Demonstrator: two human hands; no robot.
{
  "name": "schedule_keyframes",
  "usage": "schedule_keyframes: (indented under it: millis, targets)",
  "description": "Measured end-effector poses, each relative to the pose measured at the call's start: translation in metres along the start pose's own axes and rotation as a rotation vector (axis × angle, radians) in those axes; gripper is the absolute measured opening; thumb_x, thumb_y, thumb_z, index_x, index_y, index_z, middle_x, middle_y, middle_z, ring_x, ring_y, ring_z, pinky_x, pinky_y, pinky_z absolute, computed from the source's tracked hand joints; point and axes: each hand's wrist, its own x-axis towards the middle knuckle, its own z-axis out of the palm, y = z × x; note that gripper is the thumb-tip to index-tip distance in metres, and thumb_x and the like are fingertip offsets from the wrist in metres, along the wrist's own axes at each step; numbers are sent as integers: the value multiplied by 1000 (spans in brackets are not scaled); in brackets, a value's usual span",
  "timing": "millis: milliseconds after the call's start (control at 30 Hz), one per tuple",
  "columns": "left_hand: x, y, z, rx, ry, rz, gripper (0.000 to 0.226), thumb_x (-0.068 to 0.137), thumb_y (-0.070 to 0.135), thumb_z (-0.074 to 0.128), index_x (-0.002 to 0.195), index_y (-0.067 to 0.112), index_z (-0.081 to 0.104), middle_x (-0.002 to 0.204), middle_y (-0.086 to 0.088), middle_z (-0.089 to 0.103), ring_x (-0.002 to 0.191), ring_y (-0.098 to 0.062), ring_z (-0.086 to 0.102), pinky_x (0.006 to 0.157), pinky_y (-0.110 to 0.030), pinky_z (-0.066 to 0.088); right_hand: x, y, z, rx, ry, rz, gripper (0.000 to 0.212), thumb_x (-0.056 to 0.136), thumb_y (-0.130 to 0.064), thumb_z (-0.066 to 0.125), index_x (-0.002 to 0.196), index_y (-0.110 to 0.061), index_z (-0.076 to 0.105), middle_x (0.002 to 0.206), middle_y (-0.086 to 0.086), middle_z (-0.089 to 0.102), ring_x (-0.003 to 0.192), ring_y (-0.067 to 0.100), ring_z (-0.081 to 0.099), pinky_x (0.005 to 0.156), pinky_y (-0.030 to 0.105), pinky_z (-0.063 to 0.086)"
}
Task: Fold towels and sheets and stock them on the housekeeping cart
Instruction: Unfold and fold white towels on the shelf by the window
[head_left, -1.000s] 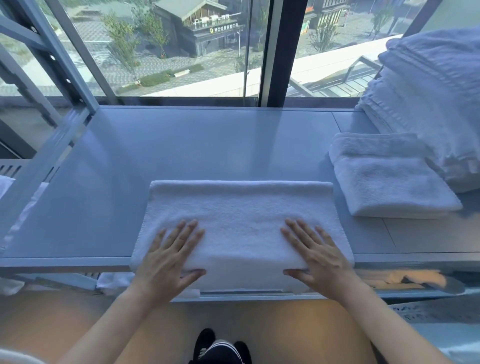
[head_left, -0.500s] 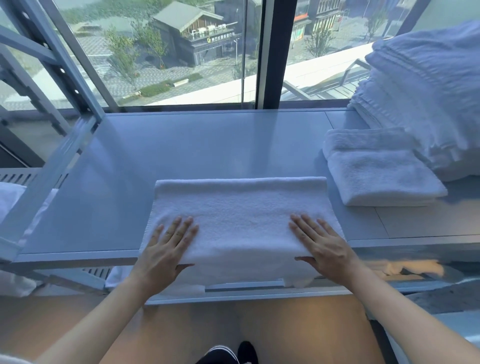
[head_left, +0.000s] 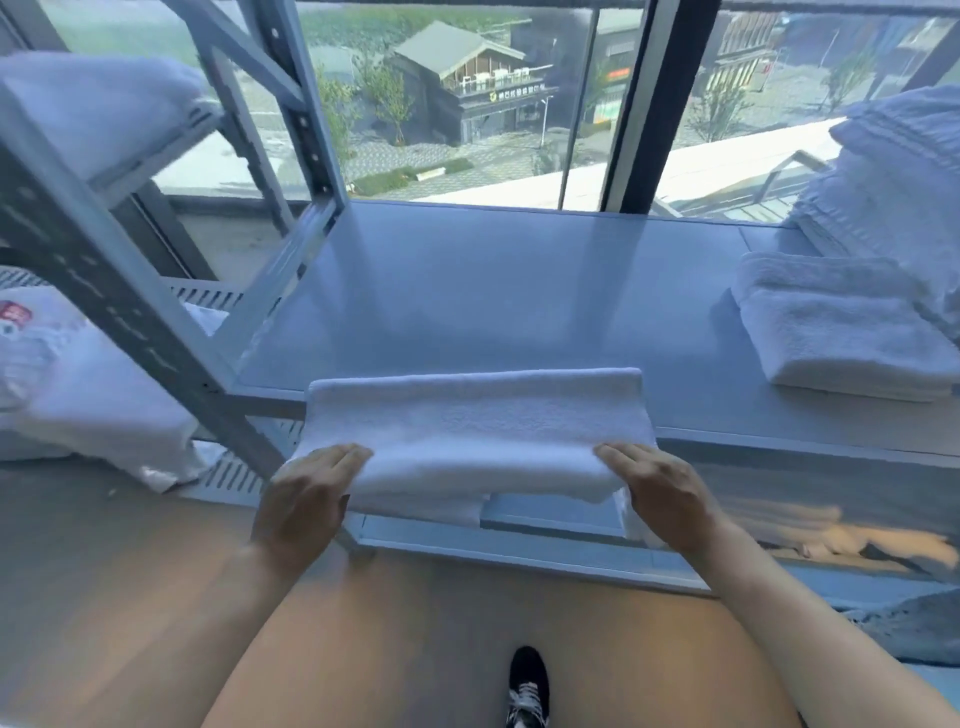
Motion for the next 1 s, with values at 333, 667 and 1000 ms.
schedule_keyframes:
  millis: [333,667,1000]
  targets:
    - [-141,-55,-76,56,80,-252,40,74,16,63,109,34,70,93,10,66,79,-23,64,57,-31,51,6,-140,-9,86,-37,-74,58,60,12,73,112,-13,71,106,3,74,86,30,71,62,33,52]
    - [-109,-19,-73,-84,84,-186,29,78,10,84,103,23,76,85,6,58,70,-24,62,52,-32,51,-35,-111,-51,-42,-44,104,56,66,11,74,113,-18,70,102,0,72,87,30,70,67,35,54]
    - [25,34,-17,-151,139,-47,54,69,-24,64,104,17,72,96,1,67,89,-31,65,59,-42,56,-40,-11,-77,-51,35,322,43,76,10,70,110,-15,73,94,4,70,86,32,67,68,35,49]
